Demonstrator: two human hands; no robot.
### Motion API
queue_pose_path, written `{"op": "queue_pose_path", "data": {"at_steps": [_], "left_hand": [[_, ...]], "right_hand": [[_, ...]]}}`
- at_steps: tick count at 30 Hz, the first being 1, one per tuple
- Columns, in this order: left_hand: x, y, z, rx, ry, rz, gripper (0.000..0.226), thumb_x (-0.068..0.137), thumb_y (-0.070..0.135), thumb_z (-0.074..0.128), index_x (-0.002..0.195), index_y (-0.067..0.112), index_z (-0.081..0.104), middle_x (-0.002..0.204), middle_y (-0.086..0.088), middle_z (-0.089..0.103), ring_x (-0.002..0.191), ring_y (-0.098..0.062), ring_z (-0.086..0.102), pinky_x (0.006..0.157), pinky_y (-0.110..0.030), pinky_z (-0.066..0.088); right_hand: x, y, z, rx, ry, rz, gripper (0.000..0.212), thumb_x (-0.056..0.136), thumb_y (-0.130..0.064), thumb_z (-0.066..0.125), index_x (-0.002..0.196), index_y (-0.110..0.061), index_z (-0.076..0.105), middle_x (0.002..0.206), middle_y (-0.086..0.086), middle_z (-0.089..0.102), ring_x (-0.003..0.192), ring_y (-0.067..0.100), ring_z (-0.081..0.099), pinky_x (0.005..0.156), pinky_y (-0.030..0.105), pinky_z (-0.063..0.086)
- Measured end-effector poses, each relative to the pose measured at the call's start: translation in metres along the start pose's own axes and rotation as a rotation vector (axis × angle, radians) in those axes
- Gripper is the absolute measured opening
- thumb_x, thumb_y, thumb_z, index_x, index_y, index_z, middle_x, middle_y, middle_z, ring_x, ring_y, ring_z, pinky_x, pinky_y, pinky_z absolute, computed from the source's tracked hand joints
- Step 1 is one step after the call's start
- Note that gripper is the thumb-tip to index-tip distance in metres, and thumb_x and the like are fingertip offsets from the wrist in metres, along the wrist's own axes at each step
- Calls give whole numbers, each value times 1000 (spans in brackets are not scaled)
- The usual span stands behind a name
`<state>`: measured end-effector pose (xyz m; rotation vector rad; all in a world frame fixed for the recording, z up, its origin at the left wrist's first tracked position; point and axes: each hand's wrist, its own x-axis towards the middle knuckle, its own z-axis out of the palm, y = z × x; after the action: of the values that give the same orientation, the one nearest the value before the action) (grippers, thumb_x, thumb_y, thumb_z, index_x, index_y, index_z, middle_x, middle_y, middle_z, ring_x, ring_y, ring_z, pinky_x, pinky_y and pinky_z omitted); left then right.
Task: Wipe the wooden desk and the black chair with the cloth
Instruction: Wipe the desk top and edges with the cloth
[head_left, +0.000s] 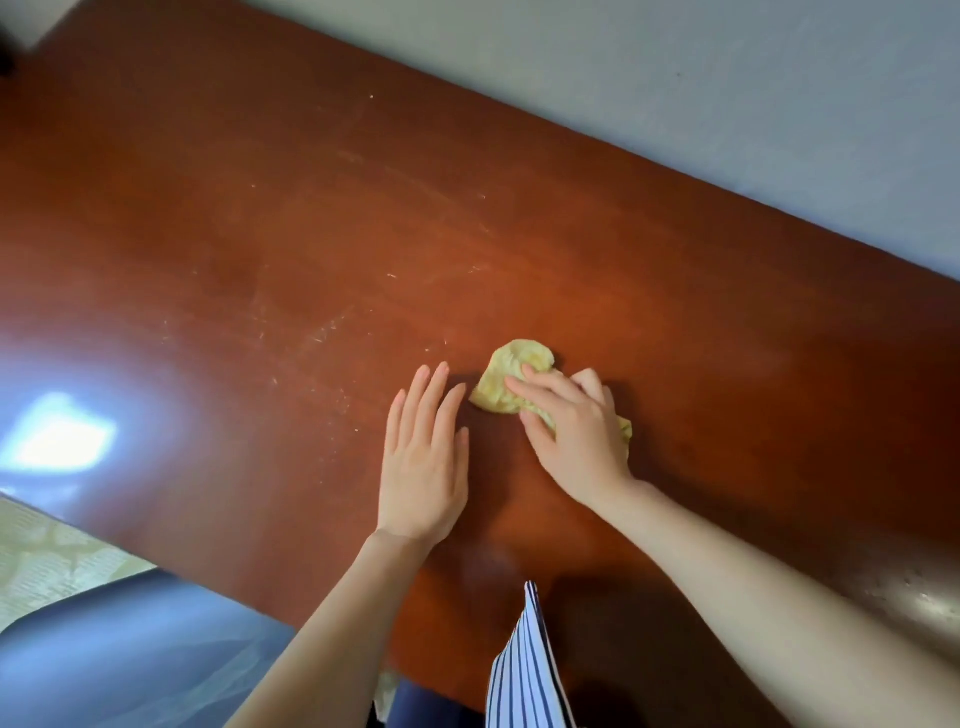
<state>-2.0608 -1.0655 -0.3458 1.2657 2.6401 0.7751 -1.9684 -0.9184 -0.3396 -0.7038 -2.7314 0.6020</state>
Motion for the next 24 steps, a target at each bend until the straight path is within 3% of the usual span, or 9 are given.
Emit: {"op": "queue_pose_path", "data": {"at_steps": [3, 8, 12, 15, 21, 24], "left_hand": [[-28, -22, -11, 119, 39, -97, 43, 96, 22, 33, 128, 3, 53, 144, -14, 43, 139, -33, 31, 116, -46, 14], [-51, -38, -16, 221, 68, -283, 47, 95, 28, 31, 132, 5, 47, 147, -15, 39, 141, -34, 26, 115, -50, 7], [-61, -41, -16, 215, 64, -365, 49, 94, 30, 31, 136, 6, 43, 152, -16, 29, 144, -33, 18, 116, -53, 6], [-57, -43, -16, 204, 53, -386, 50, 95, 32, 31, 138, 7, 40, 155, -15, 24, 145, -31, 13, 117, -50, 4], [-54, -44, -14, 185, 78, -391, 49, 97, 33, 28, 139, 9, 38, 155, -13, 23, 145, -28, 11, 118, -44, -1], [-53, -45, -13, 171, 92, -385, 48, 97, 31, 28, 138, 8, 40, 154, -14, 25, 145, -28, 12, 118, -42, -1]], "right_hand": [[-31, -15, 6, 35, -60, -147, 38, 78, -15, 73, 115, -23, 69, 117, -5, 66, 84, 20, 52, 68, 38, 49], [-49, -18, 7, 66, -299, -588, 43, 75, -18, 77, 116, -26, 67, 118, -7, 65, 86, 14, 47, 71, 31, 47], [-18, -9, -1, 20, -415, -706, 47, 76, -13, 77, 120, -25, 65, 120, -4, 64, 82, 18, 53, 71, 34, 52], [16, -4, -4, -2, -382, -625, 45, 77, -11, 75, 120, -24, 66, 122, -2, 63, 80, 21, 53, 74, 39, 52], [75, -1, 2, -32, -217, -272, 35, 87, -14, 66, 121, -20, 64, 124, 2, 62, 89, 23, 47, 83, 41, 49], [102, -6, 16, -38, -40, 46, 33, 92, -22, 59, 125, -23, 61, 129, -2, 59, 100, 23, 44, 88, 27, 40]]}}
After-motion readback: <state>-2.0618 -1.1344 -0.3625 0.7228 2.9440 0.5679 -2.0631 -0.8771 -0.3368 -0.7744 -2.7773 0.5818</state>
